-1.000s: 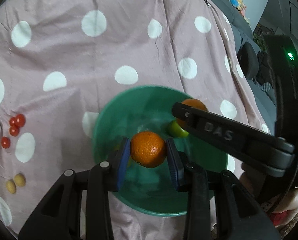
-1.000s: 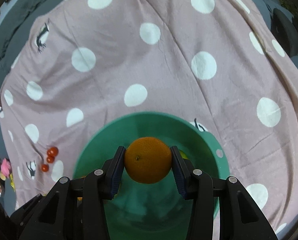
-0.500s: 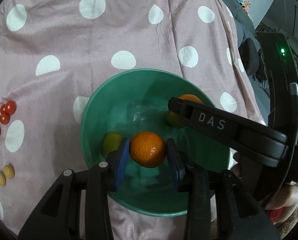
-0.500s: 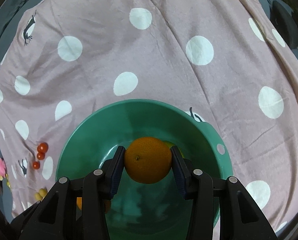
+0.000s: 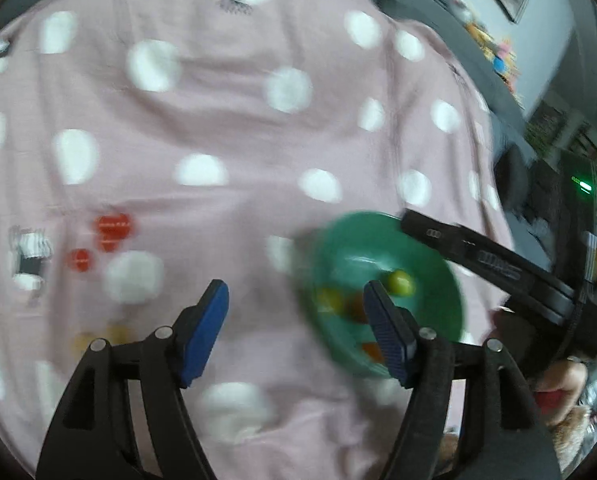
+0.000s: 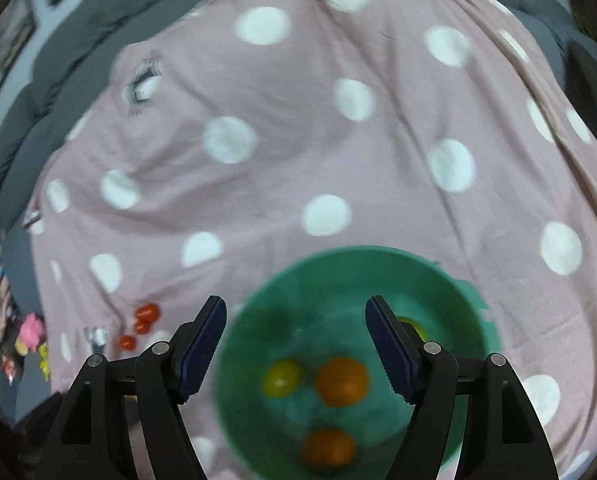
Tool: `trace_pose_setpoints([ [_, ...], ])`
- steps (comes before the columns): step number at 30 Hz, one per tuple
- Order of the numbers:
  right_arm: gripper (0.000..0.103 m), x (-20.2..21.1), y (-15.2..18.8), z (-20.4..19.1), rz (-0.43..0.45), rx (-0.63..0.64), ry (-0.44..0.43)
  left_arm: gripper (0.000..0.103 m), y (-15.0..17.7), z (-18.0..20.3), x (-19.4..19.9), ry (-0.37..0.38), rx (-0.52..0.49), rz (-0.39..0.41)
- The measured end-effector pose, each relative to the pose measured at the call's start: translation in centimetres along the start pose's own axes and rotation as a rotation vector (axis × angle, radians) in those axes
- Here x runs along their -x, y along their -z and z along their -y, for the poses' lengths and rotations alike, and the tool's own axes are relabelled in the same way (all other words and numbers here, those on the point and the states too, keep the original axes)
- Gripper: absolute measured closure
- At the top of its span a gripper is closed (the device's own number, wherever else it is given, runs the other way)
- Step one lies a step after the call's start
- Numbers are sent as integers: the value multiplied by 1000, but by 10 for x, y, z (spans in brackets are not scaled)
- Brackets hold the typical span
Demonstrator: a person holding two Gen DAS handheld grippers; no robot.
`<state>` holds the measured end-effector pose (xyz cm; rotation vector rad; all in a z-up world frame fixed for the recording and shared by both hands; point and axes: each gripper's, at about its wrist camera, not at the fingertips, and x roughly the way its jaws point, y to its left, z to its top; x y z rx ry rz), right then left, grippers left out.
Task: Organize fruits
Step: 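Open the right tool to drop the orange into the bowl, then move the left tool to a small yellow fruit and close on it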
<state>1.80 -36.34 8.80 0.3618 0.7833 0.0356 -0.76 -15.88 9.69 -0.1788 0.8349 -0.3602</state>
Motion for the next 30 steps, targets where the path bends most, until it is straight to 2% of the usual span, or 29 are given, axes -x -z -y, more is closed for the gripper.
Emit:
trace_pose_setpoints([
  [5,30,5,11,-56,15,93,-107,34,7,-67,25,-152,41,34],
  [7,30,0,19,-78,-6,116,-177,34,14,-92,29,-211,34,34],
  [9,30,-9,25,-97,-40,117,-242,36,19,-112,29,-238,48,36],
  [10,30,-18,32,-110,-70,116,-277,39,24,-126,27,-246,70,32],
  [11,31,-28,37,-120,-103,117,-299,42,27,-136,25,-244,94,24],
  [14,40,-58,52,-147,-192,130,-335,60,42,-167,13,-182,180,-20],
  [16,51,-78,65,-161,-243,157,-330,76,47,-171,3,-151,184,-55],
  [19,61,-106,84,-175,-327,195,-305,81,52,-168,-13,-130,177,-97],
  [22,66,-126,96,-185,-390,199,-329,83,58,-166,-24,-110,169,-132],
  [24,66,-129,102,-189,-393,230,-311,84,59,-165,-24,-129,159,-117],
  [30,67,-133,110,-190,-406,257,-284,82,64,-168,-35,-136,166,-145],
])
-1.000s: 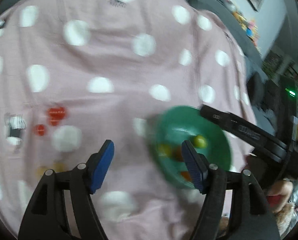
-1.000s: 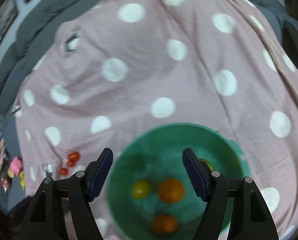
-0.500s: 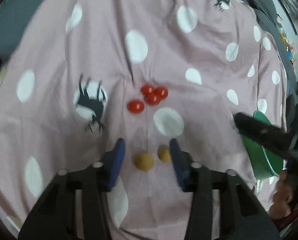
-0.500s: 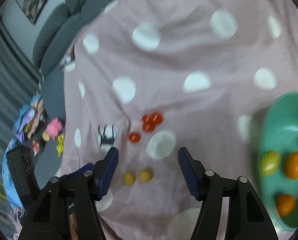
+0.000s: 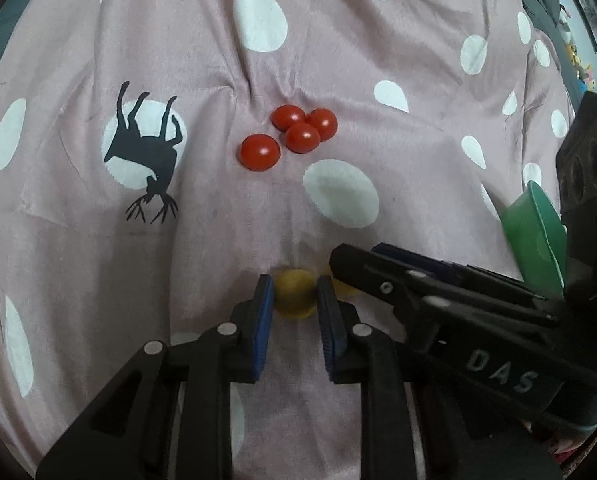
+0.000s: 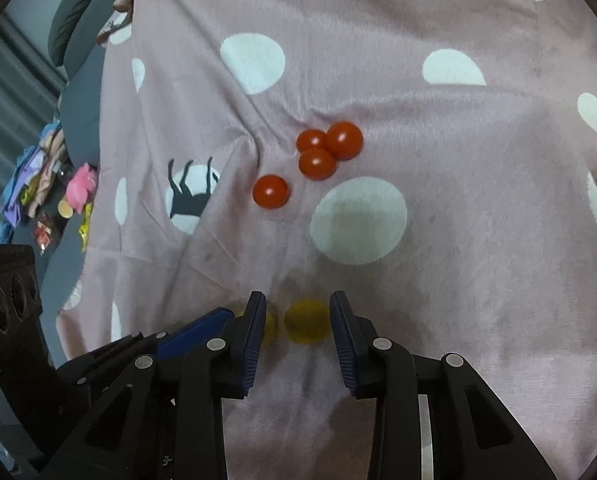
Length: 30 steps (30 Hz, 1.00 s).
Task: Organize fruits
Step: 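Move the left tool to a small yellow fruit and close on it, then lift the small yellow fruit and carry it toward the bowl with the left tool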
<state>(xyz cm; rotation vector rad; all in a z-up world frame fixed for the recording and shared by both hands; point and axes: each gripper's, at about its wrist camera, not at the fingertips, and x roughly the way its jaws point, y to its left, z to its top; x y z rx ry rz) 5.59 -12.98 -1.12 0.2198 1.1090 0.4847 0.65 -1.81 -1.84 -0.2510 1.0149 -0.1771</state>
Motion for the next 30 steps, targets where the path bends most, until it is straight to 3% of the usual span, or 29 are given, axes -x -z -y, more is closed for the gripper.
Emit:
trace_pose_setpoints([
  [12,68,-9,3,10,-12,-27,16,81,1,6,-2,-33,-50,20],
  [16,71,-8,4,9,2,-12,39,78,2,4,-8,10,-21,-20],
  [30,75,3,7,6,28,10,87,79,6,11,-2,-51,-56,13],
])
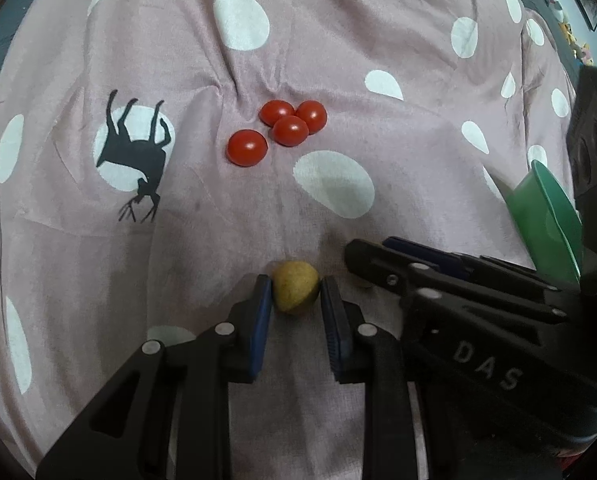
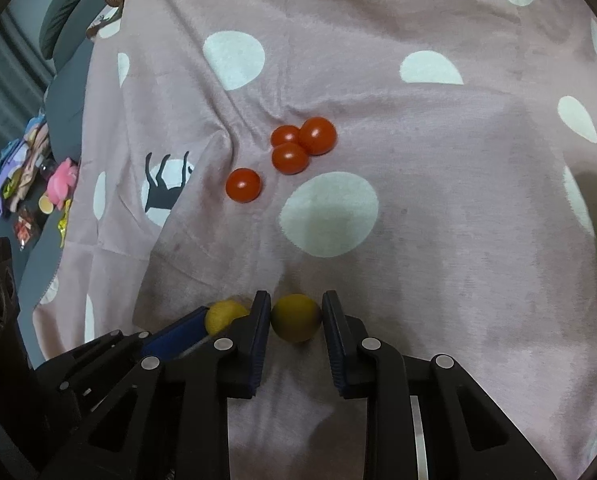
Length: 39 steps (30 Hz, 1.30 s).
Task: Organize fruits
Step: 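Lift the small yellow fruit and carry it toward the bowl with the left tool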
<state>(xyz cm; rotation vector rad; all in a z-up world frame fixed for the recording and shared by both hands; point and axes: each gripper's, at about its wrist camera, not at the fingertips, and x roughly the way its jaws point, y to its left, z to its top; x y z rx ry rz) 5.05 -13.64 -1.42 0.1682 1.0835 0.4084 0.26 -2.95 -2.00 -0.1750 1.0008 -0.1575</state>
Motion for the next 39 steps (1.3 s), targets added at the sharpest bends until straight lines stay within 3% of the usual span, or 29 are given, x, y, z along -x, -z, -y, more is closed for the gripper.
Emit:
trace_pose_setpoints([
  [15,75,70,11,25,134,-53,70,79,-9,32,52,-22,-64,138],
  [26,75,138,22,61,319,-118,133,79,-19,108,77,7,-173,229],
  [33,75,169,24,96,397,-190,226,79,-26,161,74,72,-228,239],
  [39,75,195,29,131,433,-266,240,79,-28,201,61,118,-270,212],
])
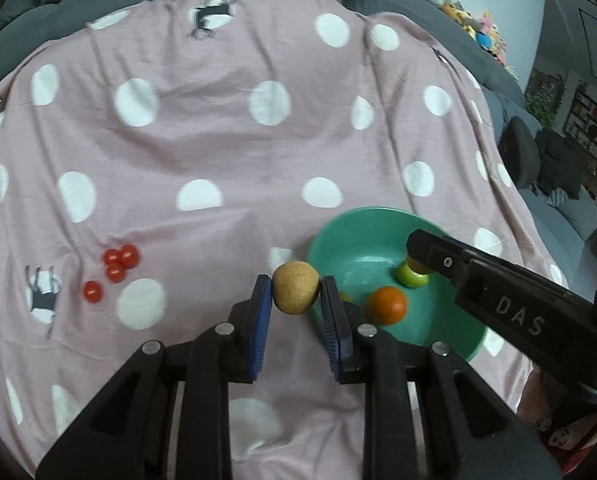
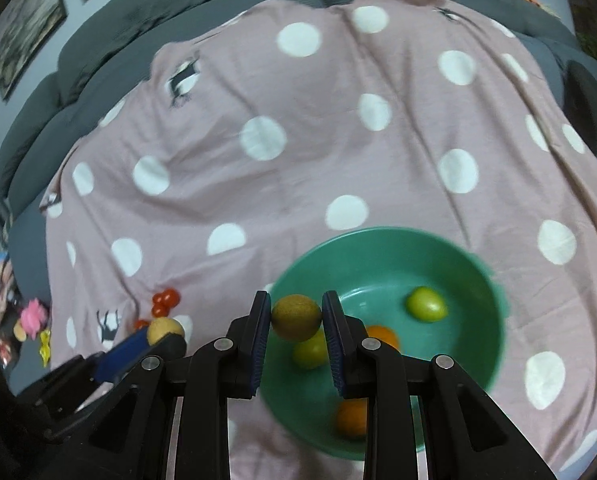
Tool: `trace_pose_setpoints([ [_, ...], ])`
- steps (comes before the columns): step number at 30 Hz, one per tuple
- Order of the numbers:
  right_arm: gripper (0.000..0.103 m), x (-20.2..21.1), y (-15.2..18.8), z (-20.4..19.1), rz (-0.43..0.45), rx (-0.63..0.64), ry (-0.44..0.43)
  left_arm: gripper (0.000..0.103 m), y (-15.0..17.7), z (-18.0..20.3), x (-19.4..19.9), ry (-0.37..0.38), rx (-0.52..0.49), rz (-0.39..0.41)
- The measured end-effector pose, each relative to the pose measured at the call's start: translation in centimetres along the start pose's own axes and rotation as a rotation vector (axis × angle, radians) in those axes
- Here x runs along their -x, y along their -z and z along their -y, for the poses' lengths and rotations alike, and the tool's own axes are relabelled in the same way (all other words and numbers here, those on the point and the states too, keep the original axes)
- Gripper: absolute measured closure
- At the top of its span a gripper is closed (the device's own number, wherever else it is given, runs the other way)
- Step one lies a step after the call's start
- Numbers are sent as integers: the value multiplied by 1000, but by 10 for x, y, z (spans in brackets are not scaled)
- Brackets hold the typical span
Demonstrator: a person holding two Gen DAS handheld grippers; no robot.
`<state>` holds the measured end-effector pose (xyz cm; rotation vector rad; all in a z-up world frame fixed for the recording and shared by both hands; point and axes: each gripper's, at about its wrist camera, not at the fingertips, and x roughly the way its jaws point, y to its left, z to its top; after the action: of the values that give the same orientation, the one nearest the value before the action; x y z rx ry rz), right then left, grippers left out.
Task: Organize fruits
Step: 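Lift the small yellow fruit and carry it toward the bowl with the left tool, then open the left tool to drop the yellow fruit into the bowl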
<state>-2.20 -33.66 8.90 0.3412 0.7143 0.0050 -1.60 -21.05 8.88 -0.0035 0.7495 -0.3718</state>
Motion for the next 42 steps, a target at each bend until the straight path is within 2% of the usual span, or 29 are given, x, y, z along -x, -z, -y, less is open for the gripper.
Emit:
trace_pose_setpoints([
  [6,75,5,-6,33,0,-46,44,79,0,27,-21,45,-22,-47],
  [13,75,-5,-6,57,-43,-66,101,79,5,47,-40,84,-31,-108],
  [23,75,-26,-1,75,-132,-77,162,79,12,60,-56,123,-40,-172],
  [31,75,-36,3,81,-167,-81,194,78,16,67,-65,143,-42,-210],
  [35,75,-38,3,81,-168,-77,198,79,15,66,-63,179,-21,-205],
  [38,70,-38,2,83,-161,-91,169,68,13,65,-57,185,-19,-195],
  [40,51,-36,2,83,-149,-103,145,51,11,61,-49,184,-14,-168],
  [42,44,-34,1,83,-136,-109,138,44,8,56,-42,181,-5,-142],
])
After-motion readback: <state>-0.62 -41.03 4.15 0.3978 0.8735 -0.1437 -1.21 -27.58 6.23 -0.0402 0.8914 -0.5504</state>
